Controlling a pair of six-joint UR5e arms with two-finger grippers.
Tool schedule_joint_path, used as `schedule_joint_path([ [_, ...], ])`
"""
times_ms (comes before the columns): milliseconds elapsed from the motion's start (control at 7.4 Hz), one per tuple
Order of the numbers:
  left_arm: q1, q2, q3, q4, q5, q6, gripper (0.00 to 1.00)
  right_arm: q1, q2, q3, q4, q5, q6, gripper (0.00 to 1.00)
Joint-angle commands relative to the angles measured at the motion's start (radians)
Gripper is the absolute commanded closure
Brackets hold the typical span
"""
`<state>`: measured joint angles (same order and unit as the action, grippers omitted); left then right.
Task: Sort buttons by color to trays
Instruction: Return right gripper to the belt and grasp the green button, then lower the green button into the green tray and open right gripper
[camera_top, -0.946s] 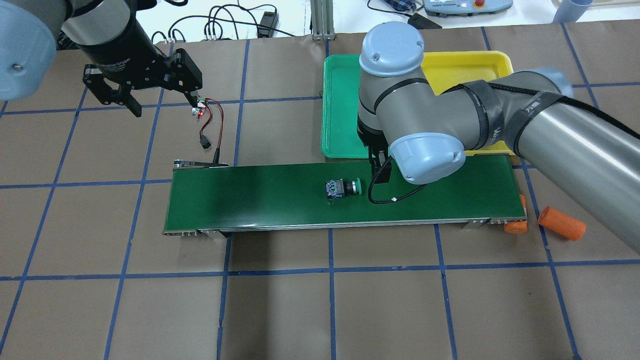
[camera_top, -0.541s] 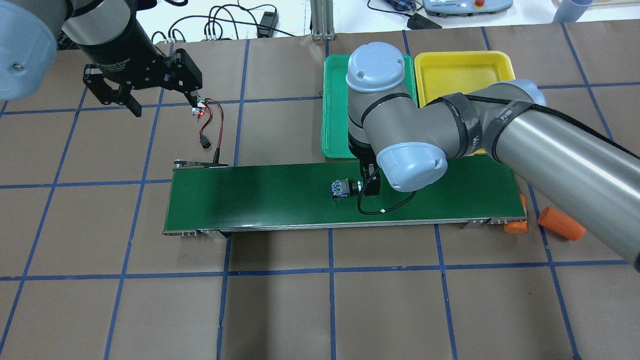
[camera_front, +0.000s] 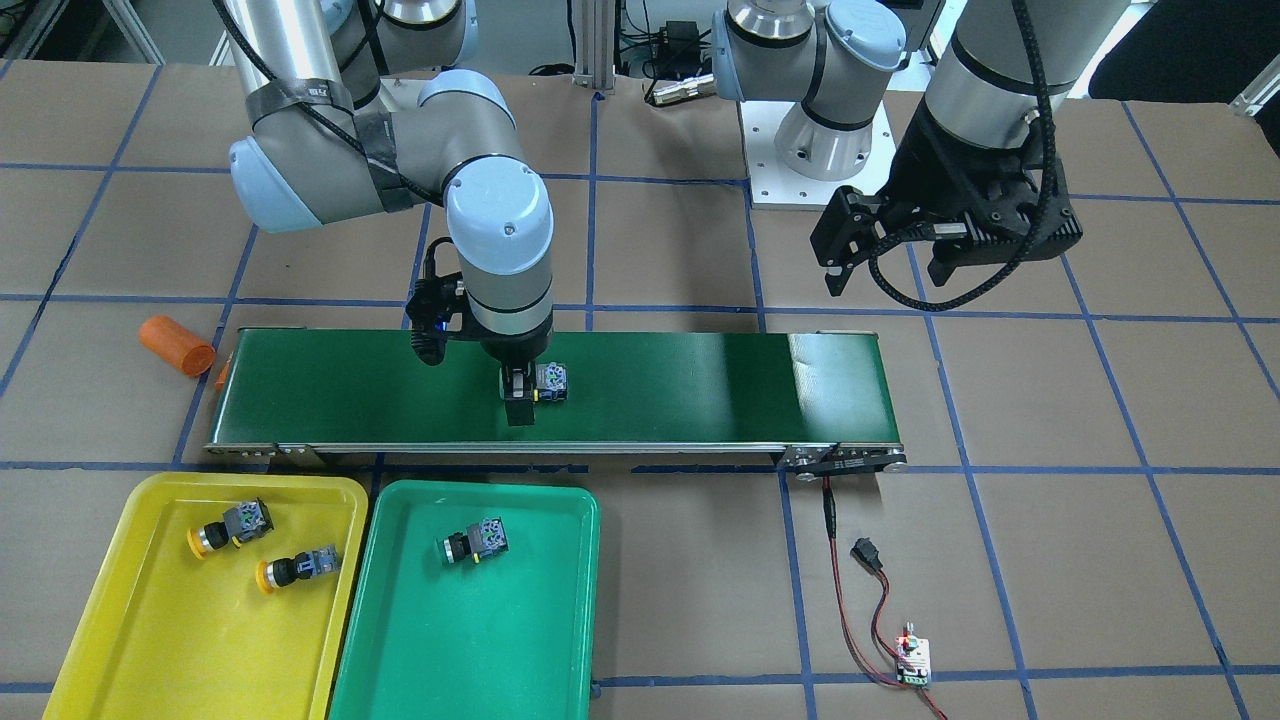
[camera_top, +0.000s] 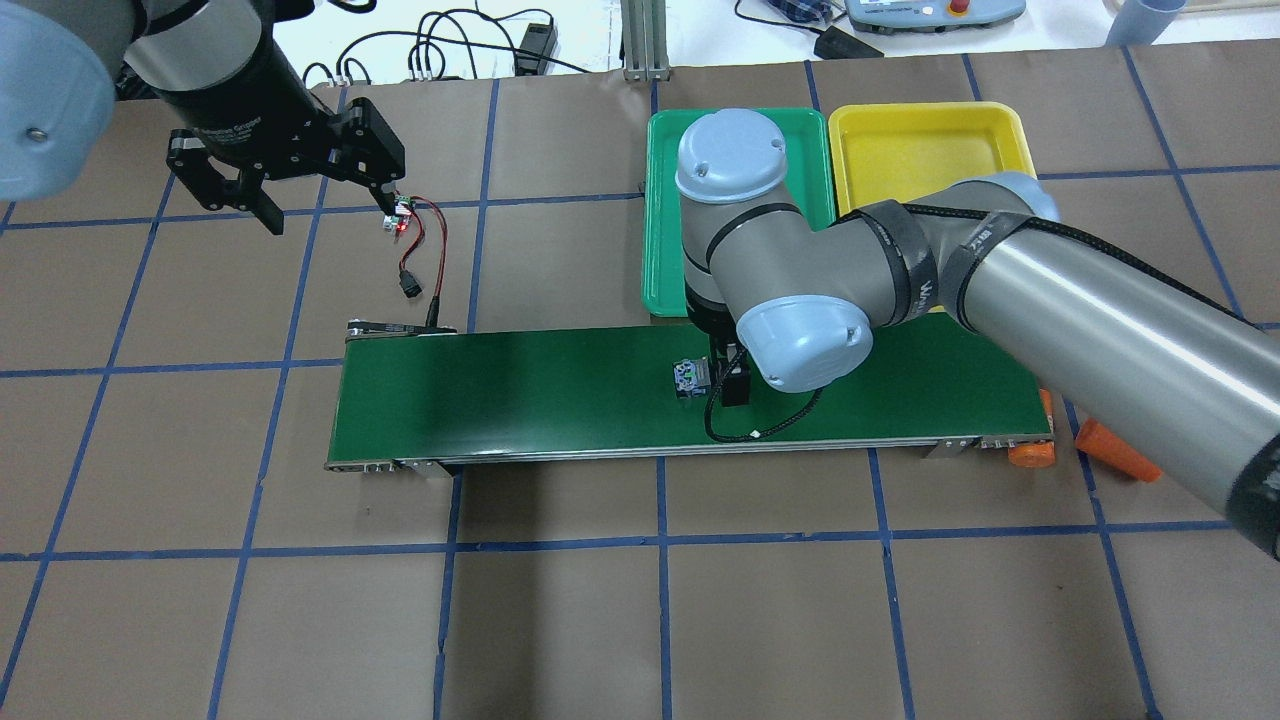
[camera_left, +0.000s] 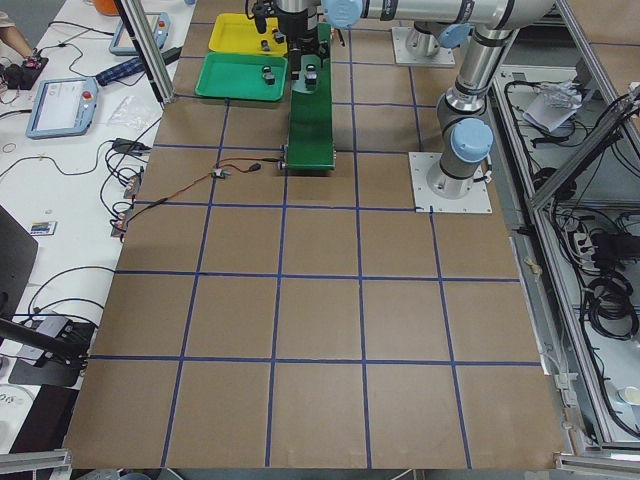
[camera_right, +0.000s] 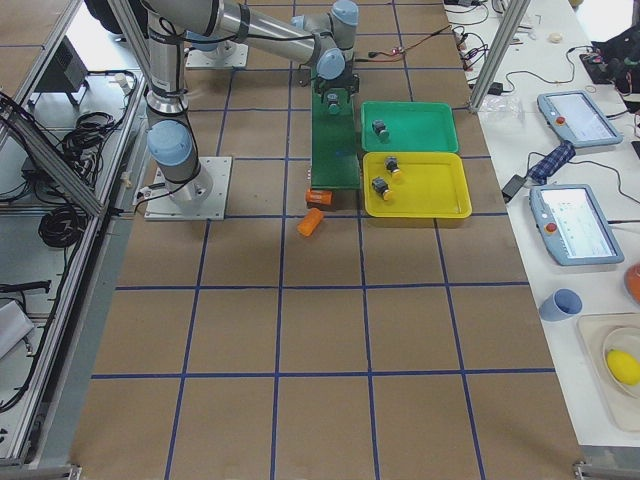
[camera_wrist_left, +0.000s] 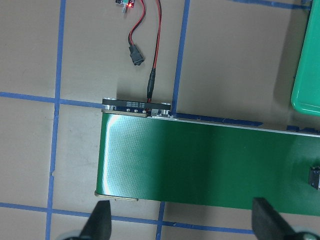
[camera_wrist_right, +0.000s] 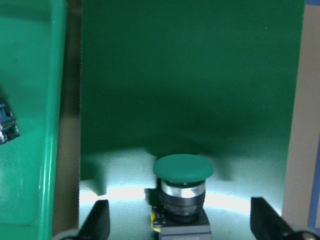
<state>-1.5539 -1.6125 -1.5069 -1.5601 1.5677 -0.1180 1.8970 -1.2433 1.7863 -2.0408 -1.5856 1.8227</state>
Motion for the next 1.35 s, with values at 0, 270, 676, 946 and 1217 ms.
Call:
schedule_joint_path([
  [0,0.0,0.002,0.001,0.0,0.0,0.001,0.0,0.001,0.01,0.001,0.001,-0.002,-0.011,0.57],
  [270,0.002,0.011,0.001,0.0,0.0,0.001,0.0,0.001,0.012,-0.001,-0.001,-0.004,-0.013,0.94],
  [676,0.002,0.011,0.001,-0.002,0.002,0.001,0.0,-0.022,0.001,-0.047,-0.069,-0.022,-0.041,1.0],
  [946,0.002,0.008,0.001,-0.002,0.008,0.001,0.0,-0.073,0.021,-0.129,-0.093,-0.036,-0.112,1.0],
  [1217,0.002,0.009,0.002,-0.002,0.008,0.001,0.0,-0.153,0.062,-0.159,-0.146,-0.024,-0.224,1.0],
])
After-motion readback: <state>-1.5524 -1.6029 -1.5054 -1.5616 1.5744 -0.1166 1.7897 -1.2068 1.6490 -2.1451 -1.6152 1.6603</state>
